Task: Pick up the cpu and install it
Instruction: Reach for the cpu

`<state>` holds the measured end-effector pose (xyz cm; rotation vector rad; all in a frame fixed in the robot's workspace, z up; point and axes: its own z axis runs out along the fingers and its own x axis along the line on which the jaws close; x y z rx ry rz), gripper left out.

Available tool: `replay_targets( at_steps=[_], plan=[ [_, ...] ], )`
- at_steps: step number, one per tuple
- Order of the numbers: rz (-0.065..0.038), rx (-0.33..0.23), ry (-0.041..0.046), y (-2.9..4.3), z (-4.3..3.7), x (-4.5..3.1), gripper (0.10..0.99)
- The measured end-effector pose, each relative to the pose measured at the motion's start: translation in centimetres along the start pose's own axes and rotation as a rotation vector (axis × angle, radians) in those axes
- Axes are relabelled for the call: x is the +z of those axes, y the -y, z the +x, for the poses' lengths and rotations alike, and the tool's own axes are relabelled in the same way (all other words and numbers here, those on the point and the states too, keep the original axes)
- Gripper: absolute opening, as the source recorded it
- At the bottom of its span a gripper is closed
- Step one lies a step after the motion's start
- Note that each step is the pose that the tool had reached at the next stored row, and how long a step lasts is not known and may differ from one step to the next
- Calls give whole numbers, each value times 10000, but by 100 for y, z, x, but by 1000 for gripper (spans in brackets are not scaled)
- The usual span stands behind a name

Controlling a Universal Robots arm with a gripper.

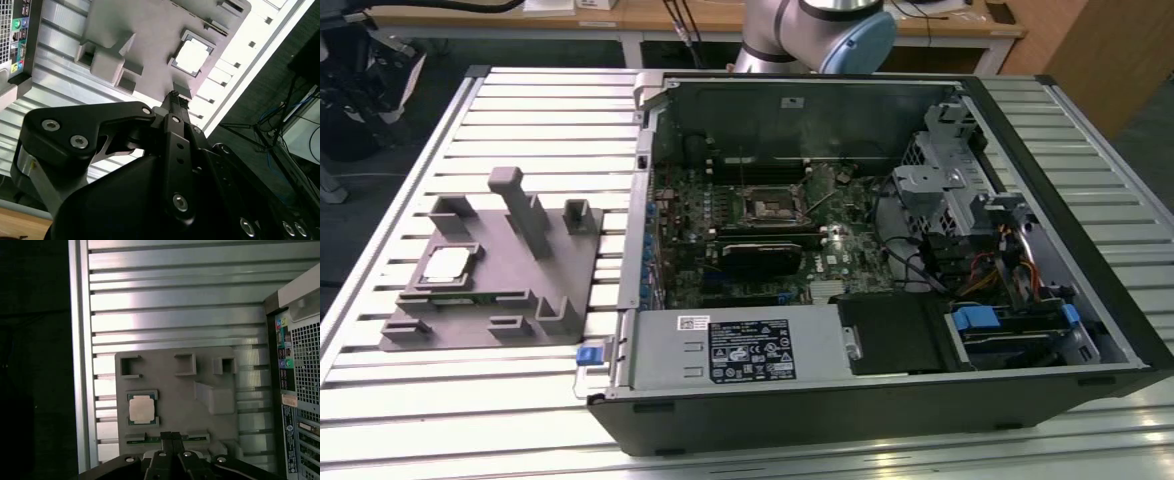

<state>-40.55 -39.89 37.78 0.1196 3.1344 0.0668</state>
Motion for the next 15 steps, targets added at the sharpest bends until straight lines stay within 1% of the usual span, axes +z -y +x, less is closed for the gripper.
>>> replay_targets(
  at_steps=[15],
  plan=[
    [2, 0, -10, 22, 284, 12, 106]
  ],
)
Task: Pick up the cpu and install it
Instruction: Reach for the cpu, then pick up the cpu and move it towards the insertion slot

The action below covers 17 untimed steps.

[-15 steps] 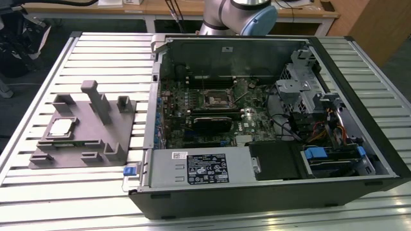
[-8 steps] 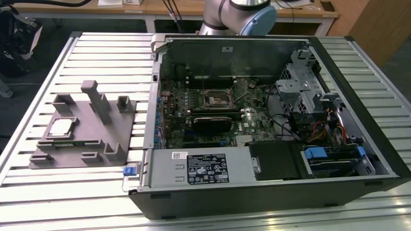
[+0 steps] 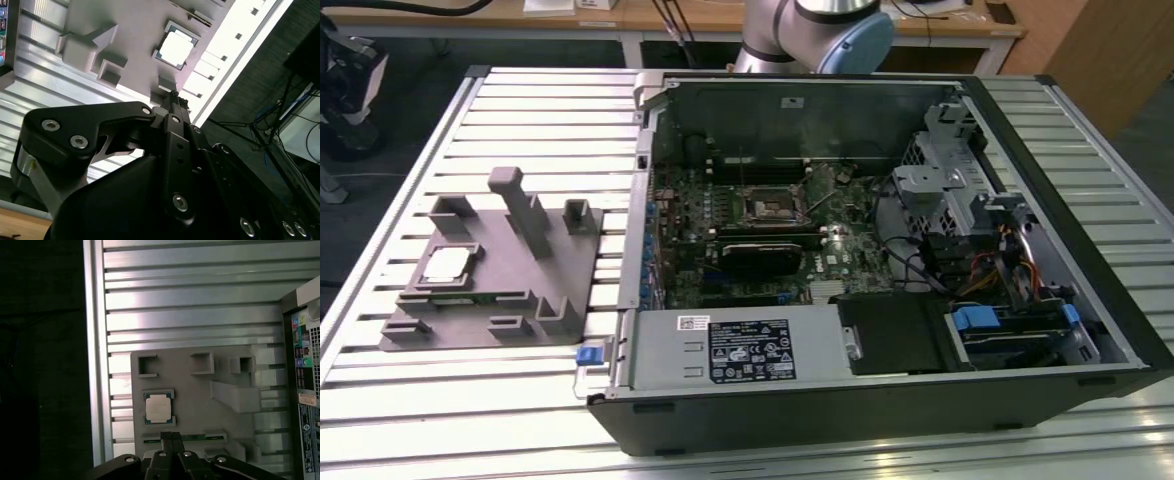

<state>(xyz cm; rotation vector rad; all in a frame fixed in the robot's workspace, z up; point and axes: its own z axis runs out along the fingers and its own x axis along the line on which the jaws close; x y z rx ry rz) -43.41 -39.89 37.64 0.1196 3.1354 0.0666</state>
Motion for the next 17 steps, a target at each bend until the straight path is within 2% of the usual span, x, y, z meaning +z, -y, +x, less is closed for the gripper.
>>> replay_targets(
  at_steps=[9, 12, 14, 17],
  plan=[
    [0, 1, -15, 9, 107, 21, 106],
    [1, 1, -32, 11, 118, 34, 106],
    [11, 4, -79, 11, 119, 43, 106],
    [11, 4, -81, 16, 120, 66, 106]
  ],
)
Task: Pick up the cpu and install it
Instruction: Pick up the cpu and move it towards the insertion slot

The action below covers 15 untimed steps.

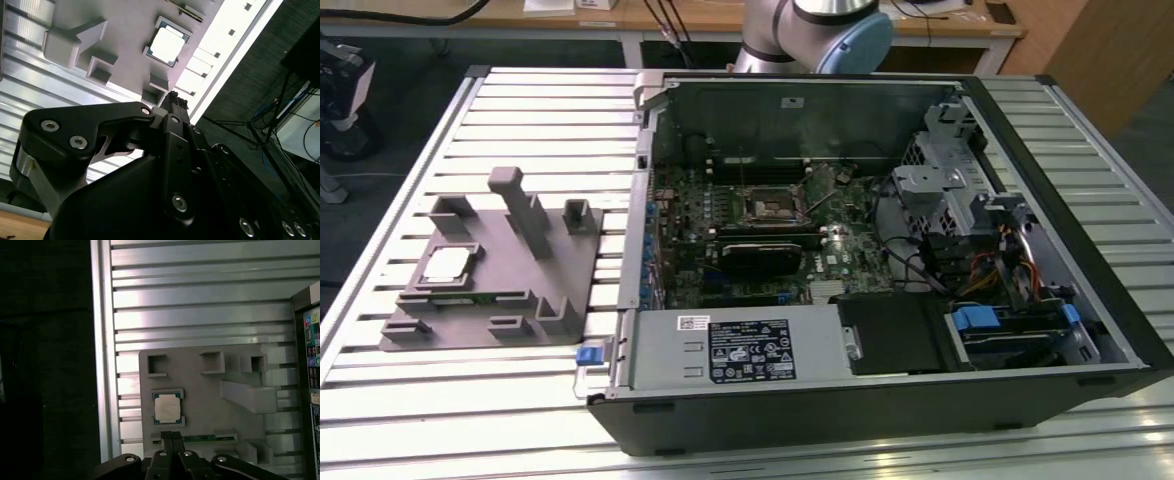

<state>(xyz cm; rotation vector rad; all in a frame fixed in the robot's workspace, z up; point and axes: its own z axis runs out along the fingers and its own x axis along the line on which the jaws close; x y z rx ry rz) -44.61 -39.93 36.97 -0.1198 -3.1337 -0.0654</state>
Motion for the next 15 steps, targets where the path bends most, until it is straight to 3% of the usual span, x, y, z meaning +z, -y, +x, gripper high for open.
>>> replay_targets(
  at_steps=[7, 15],
  plan=[
    [-137, -13, 42, 59, -1, 65, 106],
    [-154, -434, 15, 78, -3, 136, 106]
  ],
)
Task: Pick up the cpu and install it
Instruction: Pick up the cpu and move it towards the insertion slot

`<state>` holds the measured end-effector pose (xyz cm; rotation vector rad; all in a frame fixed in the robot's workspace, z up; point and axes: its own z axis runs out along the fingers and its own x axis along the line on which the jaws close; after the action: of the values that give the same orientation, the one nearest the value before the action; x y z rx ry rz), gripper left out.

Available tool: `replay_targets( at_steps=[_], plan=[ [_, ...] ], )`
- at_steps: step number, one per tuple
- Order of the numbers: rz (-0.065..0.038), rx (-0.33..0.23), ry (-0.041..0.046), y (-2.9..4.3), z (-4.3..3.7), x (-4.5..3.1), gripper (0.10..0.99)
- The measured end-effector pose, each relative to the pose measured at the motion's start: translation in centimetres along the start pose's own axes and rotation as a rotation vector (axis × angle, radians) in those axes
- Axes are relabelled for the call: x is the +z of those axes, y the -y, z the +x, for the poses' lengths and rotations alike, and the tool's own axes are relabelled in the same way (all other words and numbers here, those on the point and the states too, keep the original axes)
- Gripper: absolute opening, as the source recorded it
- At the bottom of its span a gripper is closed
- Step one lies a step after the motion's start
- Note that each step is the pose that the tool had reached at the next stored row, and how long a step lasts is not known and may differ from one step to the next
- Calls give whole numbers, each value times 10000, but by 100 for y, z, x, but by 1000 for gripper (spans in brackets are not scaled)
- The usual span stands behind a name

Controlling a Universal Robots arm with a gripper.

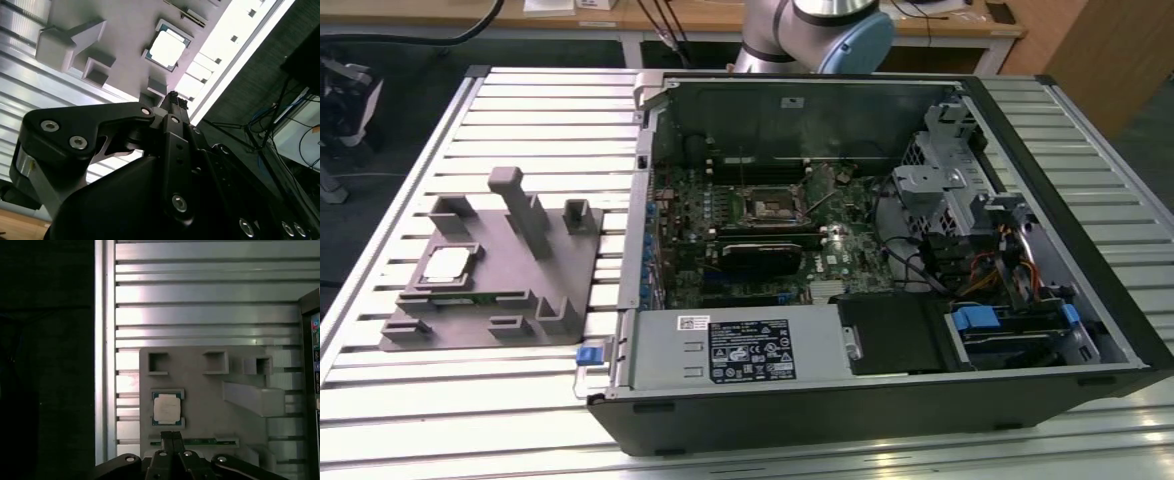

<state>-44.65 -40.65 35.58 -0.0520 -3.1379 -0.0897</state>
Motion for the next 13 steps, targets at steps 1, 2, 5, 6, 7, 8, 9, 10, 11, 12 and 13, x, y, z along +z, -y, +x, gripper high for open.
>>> replay_targets(
  at_steps=[1, 2, 5, 6, 7, 8, 9, 10, 11, 12, 13],
  plan=[
    [-10, -50, -4, 1, 0, 11, 106],
    [-27, -99, -7, 3, 0, 22, 106],
    [-46, -157, -10, 10, 0, 65, 106],
    [-46, -159, -10, 12, 0, 80, 106],
    [-46, -159, -11, 15, 0, 94, 106],
    [-46, -159, -11, 17, 0, 107, 114],
    [-46, -159, -12, 19, -1, 120, 169],
    [-47, -159, -13, 22, -1, 133, 169],
    [-48, -160, -13, 26, -1, 147, 231],
    [-49, -159, -13, 28, -1, 163, 231],
    [-49, -159, -13, 31, -1, 180, 290]
  ],
)
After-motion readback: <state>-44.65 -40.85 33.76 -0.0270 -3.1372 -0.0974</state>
